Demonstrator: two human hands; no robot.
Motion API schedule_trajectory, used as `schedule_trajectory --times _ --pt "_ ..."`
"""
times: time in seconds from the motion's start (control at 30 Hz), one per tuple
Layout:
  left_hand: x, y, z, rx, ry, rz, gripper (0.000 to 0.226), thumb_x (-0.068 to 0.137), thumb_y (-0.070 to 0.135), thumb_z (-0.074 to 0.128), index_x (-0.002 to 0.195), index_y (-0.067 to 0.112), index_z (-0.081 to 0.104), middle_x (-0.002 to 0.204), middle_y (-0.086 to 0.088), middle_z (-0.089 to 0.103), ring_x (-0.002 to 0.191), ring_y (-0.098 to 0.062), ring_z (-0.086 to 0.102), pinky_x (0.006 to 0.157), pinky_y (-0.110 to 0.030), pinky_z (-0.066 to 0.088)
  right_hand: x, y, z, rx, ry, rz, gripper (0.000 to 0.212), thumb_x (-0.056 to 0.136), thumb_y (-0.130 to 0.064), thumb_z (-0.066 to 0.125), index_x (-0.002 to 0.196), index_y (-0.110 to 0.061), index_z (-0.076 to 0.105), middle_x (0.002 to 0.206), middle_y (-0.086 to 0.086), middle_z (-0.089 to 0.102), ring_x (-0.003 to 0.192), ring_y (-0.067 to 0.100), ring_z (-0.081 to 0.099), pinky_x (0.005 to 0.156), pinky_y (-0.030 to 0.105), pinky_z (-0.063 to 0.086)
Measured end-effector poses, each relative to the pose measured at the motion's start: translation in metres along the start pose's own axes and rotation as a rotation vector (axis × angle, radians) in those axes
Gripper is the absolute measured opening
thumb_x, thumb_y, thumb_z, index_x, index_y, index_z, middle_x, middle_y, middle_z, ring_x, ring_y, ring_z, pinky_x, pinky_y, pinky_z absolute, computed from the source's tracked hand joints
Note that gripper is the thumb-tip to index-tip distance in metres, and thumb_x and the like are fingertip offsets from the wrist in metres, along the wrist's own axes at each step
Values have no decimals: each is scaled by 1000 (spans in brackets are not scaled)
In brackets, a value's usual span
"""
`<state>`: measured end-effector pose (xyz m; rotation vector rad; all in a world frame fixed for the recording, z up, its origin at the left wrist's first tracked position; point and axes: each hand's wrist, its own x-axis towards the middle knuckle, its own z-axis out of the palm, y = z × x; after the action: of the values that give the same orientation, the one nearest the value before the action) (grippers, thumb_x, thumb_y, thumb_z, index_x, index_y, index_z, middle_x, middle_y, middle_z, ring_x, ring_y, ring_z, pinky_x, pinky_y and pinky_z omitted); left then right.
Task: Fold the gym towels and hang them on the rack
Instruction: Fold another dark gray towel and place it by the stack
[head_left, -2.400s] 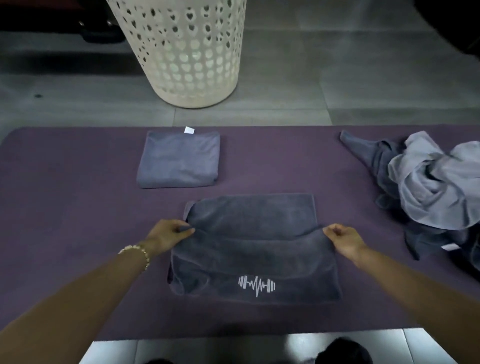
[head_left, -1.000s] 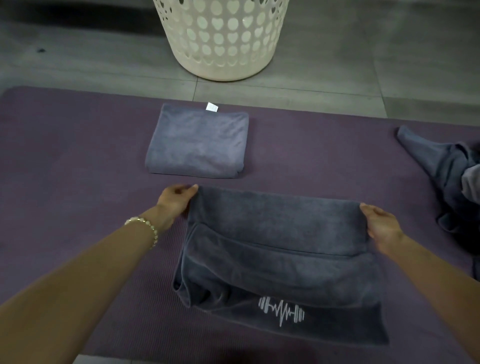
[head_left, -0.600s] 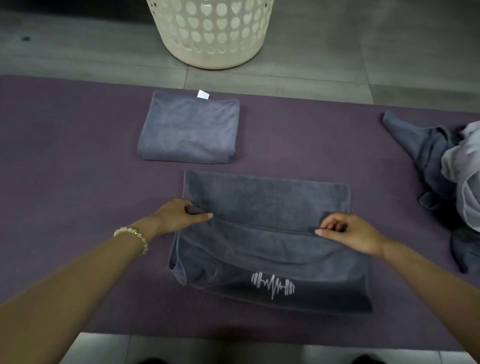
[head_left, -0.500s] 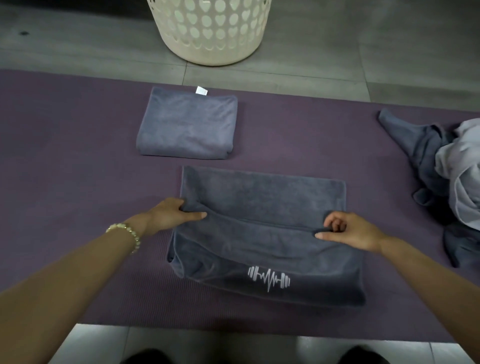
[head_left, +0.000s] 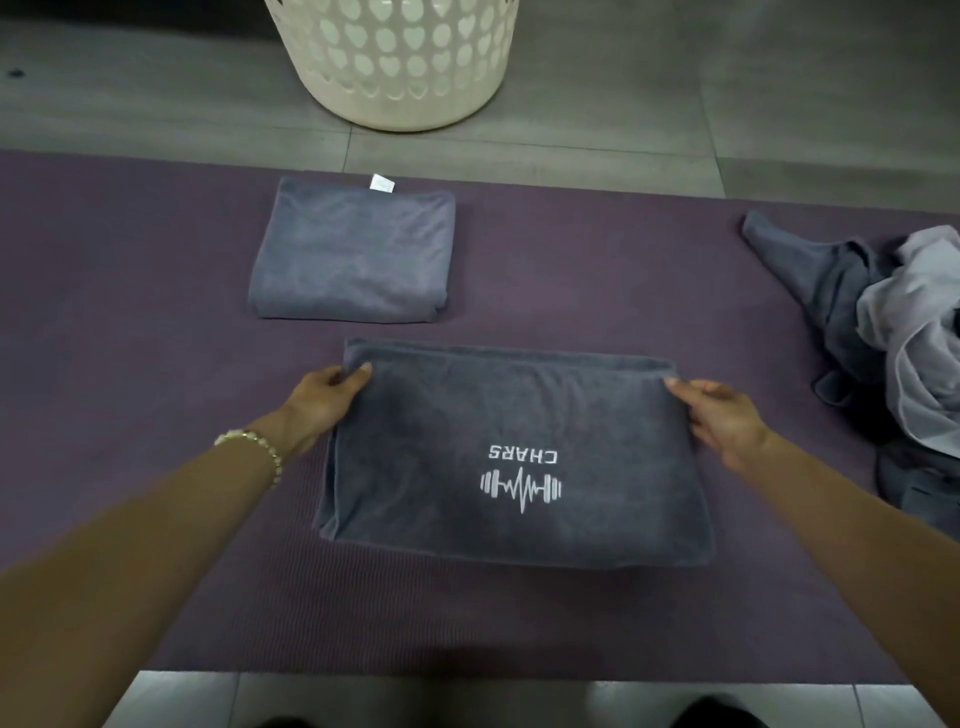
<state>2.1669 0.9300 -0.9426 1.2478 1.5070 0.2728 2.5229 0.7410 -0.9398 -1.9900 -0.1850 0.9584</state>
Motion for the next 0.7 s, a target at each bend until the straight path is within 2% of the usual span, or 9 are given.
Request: schedule_trajectory --times 0.07,0.1,0.17,0.2,0.3,0.47,0.57,0.63,0.7 --pt "3 -5 2 92 42 -14 46 94 35 56 126 1 56 116 -6 59 111 -24 57 93 -28 44 -1 6 4 -58 82 7 13 86 -19 70 80 -12 59 97 9 60 76 14 55 67 26 51" --pt "5 -7 1 116 91 18 42 95 34 55 120 0 60 110 -7 60 103 -23 58 89 -29 46 -1 8 5 -88 130 -36 11 87 -18 69 86 -11 60 92 6 61 75 11 56 65 22 49" --pt "7 -10 -1 111 183 122 33 96 30 54 101 -1 64 92 -7 62 86 -19 56 76 -29 45 4 11 4 -71 177 -139 12 88 -14 68 96 -7 62 66 -7 64 55 -5 54 56 10 45" --pt "7 -10 -1 80 209 161 29 96 28 53 96 1 63 87 -5 62 81 -18 56 72 -28 45 7 11 2 -52 189 -171 11 88 -12 67 96 -6 63 51 -15 60 46 -7 51 51 5 42" --pt "10 -7 0 -4 229 207 23 97 24 54 94 3 62 77 0 60 77 -14 54 67 -24 45 13 9 1 -36 233 -197 5 88 -9 66 85 -9 61 39 -25 52 41 -10 47 51 1 39" --pt "22 -3 1 -37 207 171 16 96 24 55 96 11 64 87 -2 64 87 -16 57 81 -28 47 23 8 11 -35 261 -184 10 88 -12 67 92 -7 61 37 -26 50 40 -11 47 50 0 39" --pt "29 -7 2 -85 220 129 17 95 26 57 95 12 66 91 -4 64 87 -16 56 87 -35 50 29 9 13 -21 276 -171 10 87 -13 68 92 -8 61 37 -26 50 39 -11 47 49 1 39" --pt "30 -7 5 -101 228 95 16 95 26 57 96 12 66 93 -4 63 88 -16 56 85 -32 50 32 9 13 -22 283 -171 11 86 -14 69 92 -9 61 37 -25 51 40 -11 48 49 1 39" --pt "29 -6 5 -84 231 57 24 94 25 59 108 7 65 104 -4 65 93 -17 57 86 -29 48 34 10 10 -36 277 -145 14 85 -17 71 94 -10 62 42 -19 55 43 -7 51 47 3 39"
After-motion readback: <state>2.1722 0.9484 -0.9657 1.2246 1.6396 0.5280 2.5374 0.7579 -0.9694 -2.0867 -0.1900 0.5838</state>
